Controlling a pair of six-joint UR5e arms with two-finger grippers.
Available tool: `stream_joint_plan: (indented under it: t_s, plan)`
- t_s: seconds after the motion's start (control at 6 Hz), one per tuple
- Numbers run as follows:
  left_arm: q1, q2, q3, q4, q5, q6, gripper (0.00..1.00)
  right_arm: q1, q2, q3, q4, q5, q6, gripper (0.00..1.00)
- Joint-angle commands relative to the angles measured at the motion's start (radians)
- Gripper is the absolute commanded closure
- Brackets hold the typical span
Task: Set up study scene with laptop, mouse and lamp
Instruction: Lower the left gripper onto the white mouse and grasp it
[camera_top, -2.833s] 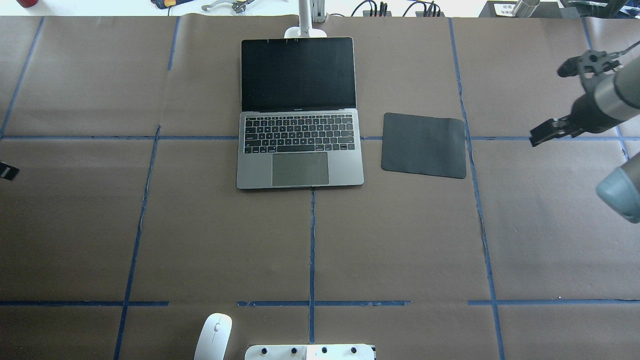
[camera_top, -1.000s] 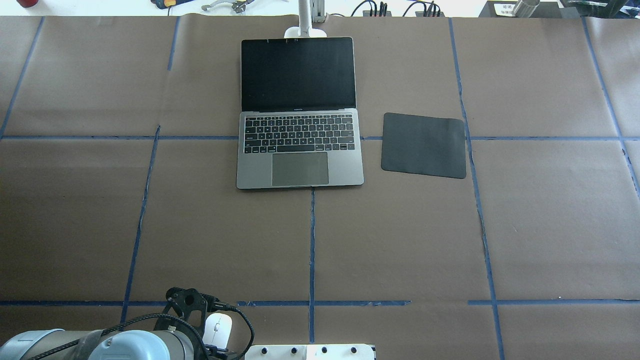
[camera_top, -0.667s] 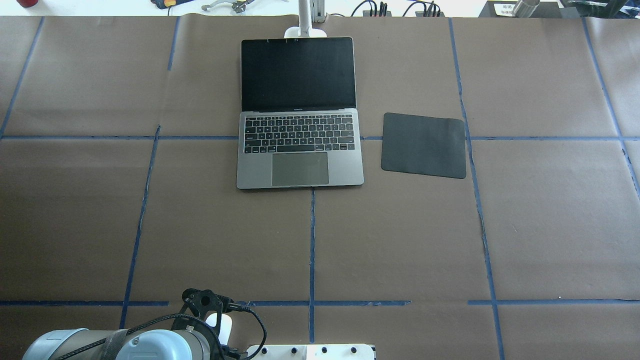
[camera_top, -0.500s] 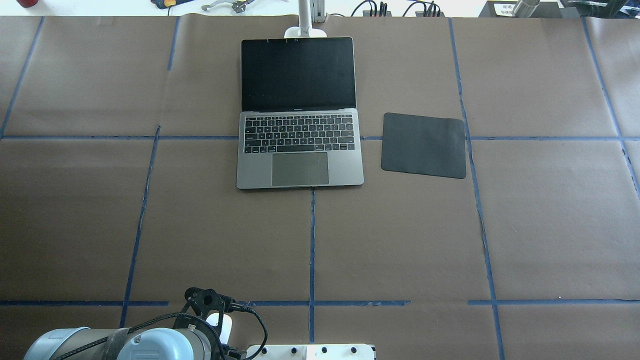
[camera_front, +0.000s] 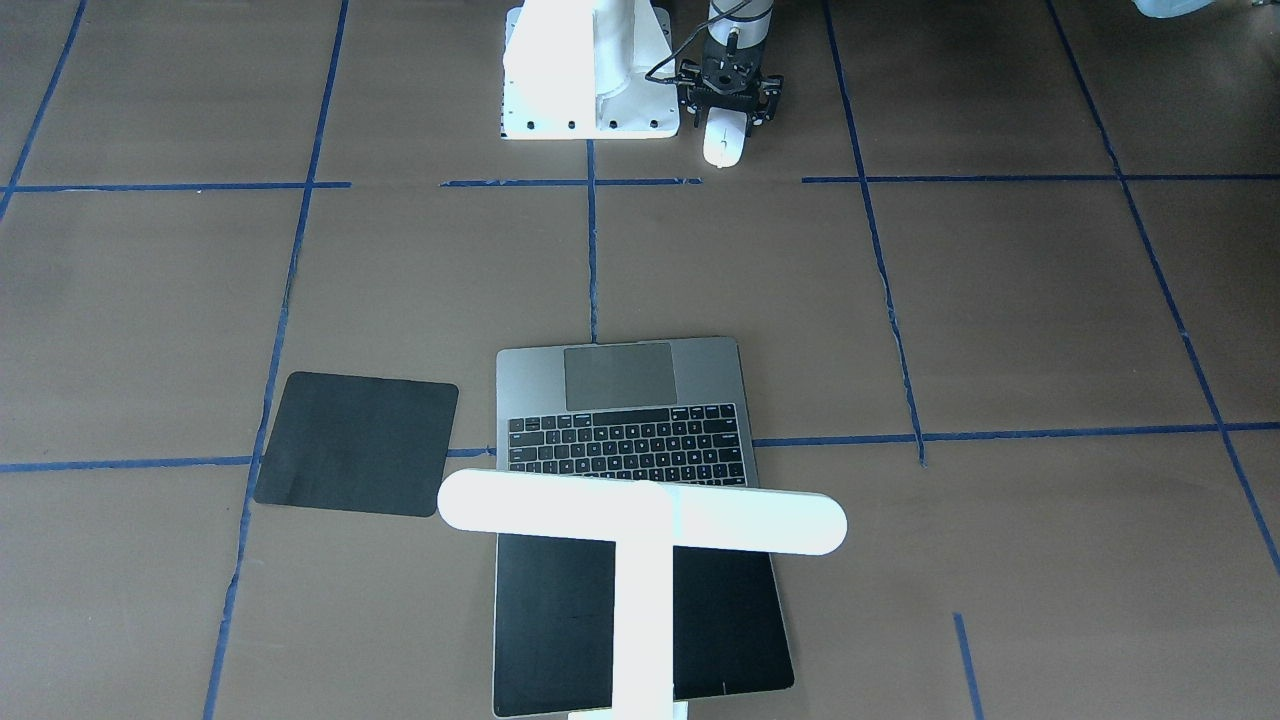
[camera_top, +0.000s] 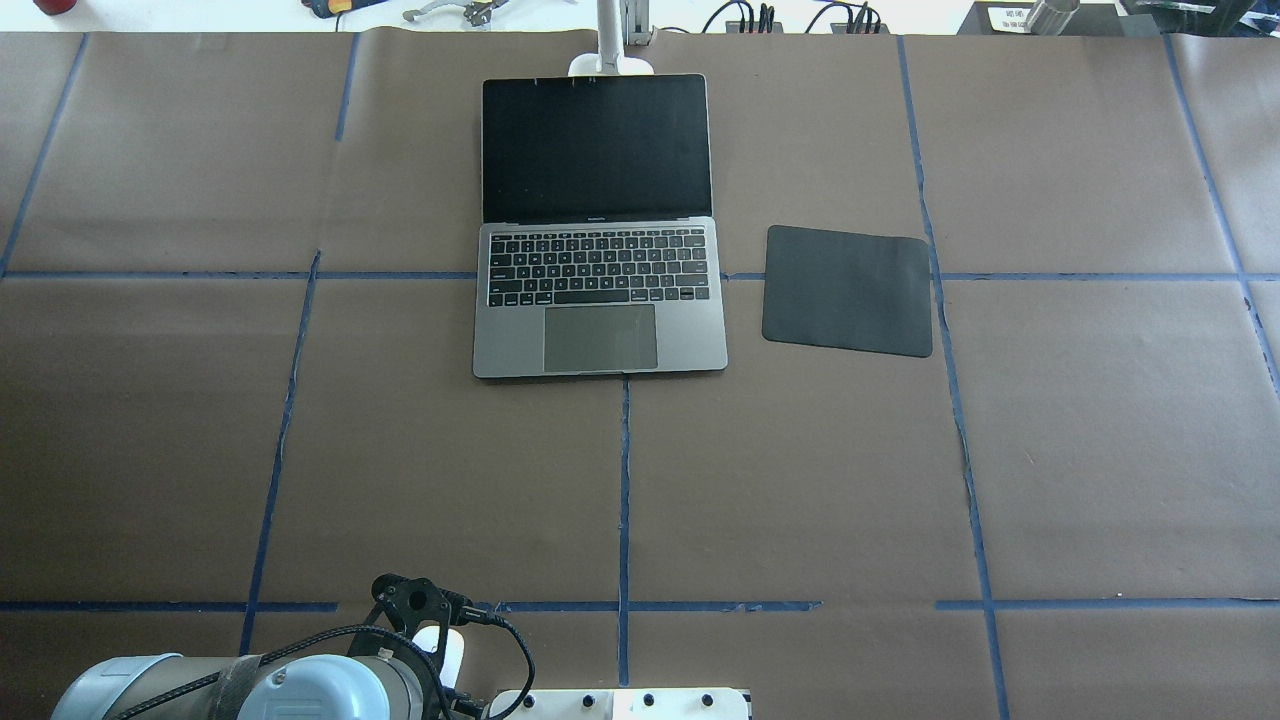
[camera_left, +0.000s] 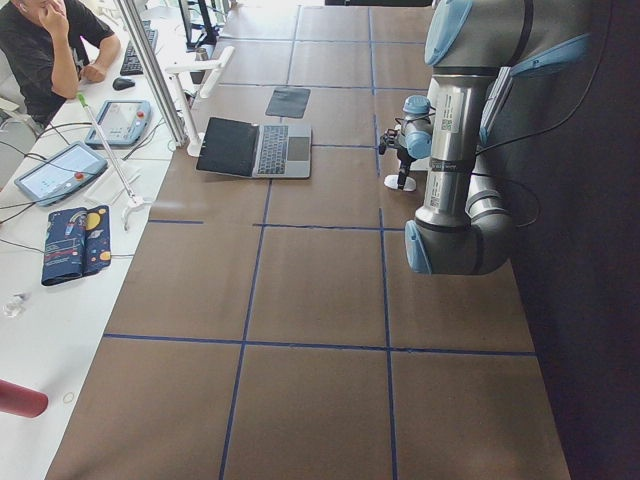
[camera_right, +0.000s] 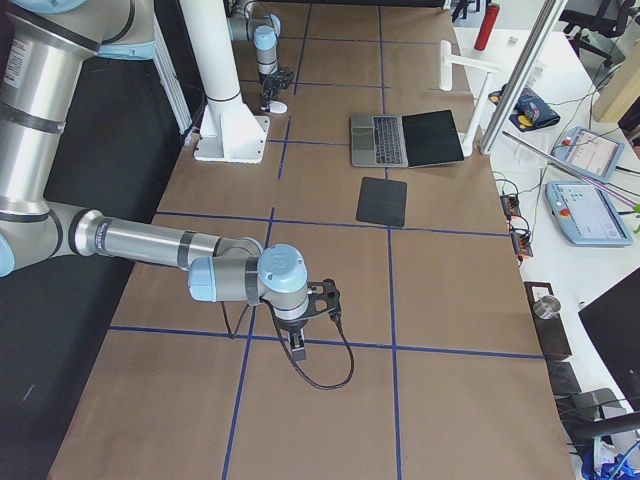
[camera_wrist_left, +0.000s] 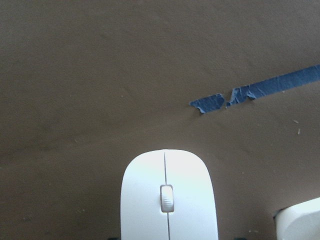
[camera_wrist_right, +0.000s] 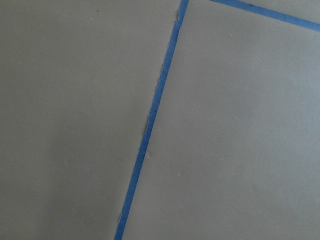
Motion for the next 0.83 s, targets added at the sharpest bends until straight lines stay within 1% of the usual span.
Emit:
stream_joint_plan:
  t_s: [0.0, 0.17, 0.33, 0.5, 0.67]
  plan:
    - [0.003, -0.002, 0.003, 0.0, -0.003, -0.001, 0.28, 0.0, 0.0, -0.009, 0.002, 0.0, -0.001, 0.0]
    - [0.004, 0.0, 0.001, 0.0, -0.003, -0.001, 0.58, 0.0, 0.0, -0.01, 0.002, 0.001, -0.001, 0.0]
    - [0.003, -0.002, -0.014, 0.002, -0.006, -0.003, 0.74, 0.0, 0.0, -0.01, 0.002, 0.003, -0.001, 0.0]
    - [-0.019, -0.003, -0.064, 0.012, -0.016, -0.001, 0.75, 0.0, 0.002, -0.01, 0.002, 0.003, 0.0, 0.0]
    - [-0.099, -0.003, -0.075, 0.017, -0.089, 0.002, 0.75, 0.0, 0.002, -0.01, 0.002, 0.003, 0.0, 0.0]
